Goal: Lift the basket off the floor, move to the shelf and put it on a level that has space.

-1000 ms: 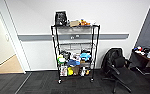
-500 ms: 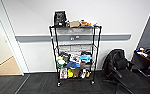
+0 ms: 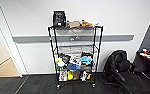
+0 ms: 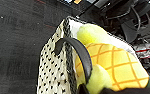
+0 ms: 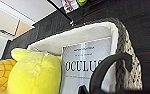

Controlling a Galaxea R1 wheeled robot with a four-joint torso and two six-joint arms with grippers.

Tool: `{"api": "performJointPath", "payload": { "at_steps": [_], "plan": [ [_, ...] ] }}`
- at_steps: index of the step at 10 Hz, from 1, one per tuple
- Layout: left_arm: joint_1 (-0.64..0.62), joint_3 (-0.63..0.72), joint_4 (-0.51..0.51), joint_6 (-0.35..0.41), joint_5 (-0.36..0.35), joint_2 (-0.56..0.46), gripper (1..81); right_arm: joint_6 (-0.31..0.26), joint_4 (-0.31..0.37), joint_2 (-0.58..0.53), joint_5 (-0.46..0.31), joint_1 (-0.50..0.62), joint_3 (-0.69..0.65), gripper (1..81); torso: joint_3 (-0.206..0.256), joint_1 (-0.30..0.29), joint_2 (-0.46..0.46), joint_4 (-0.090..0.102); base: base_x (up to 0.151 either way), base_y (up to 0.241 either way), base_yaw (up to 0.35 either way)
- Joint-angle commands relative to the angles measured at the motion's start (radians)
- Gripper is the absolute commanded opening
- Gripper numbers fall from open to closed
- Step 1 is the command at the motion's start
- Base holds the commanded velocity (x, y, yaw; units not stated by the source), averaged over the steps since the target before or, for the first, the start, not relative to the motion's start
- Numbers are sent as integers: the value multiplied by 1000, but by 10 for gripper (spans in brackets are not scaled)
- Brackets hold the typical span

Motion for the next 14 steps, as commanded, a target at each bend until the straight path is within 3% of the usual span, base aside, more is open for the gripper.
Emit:
{"api": "performJointPath", "payload": {
  "at_steps": [1, 14],
  "plan": [
    [-142, 58, -26, -6, 29, -2, 10, 0, 13, 7, -12, 130, 50, 10, 0, 0, 0, 0, 143, 0, 0],
    [-141, 60, -26, -6, 29, 0, 10, -1, 13, -2, -10, 115, 59, 10, 0, 0, 0, 0, 137, 0, 0]
  ]
}}
